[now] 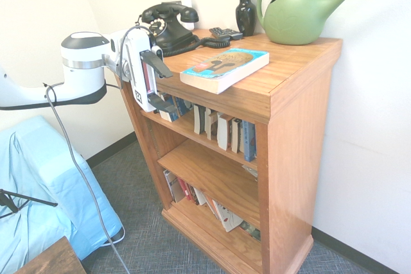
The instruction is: Organize the shelf
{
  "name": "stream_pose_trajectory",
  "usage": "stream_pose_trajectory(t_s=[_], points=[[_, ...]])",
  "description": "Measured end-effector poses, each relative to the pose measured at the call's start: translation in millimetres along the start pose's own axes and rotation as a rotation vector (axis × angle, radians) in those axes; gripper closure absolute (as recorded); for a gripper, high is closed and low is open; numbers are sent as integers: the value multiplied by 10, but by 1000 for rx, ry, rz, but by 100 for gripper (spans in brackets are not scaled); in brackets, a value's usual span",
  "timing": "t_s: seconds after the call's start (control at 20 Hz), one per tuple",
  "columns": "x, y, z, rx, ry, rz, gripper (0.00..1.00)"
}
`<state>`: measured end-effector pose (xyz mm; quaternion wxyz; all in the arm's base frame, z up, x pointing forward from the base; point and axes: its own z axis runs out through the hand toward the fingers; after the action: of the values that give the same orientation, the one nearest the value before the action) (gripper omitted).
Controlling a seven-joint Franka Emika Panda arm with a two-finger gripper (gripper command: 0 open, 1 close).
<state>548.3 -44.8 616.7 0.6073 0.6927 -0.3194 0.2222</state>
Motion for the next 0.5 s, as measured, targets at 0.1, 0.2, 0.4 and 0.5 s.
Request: stream_pose_trajectory(t_s=[0.1,0.2,0.4,0.5], points=[[56,-99,-70,12,9,2,0],[126,-208,-84,25,15,11,0],[256,-360,-52,32,15,26,0],[312,-391,-59,34,14,35,0]])
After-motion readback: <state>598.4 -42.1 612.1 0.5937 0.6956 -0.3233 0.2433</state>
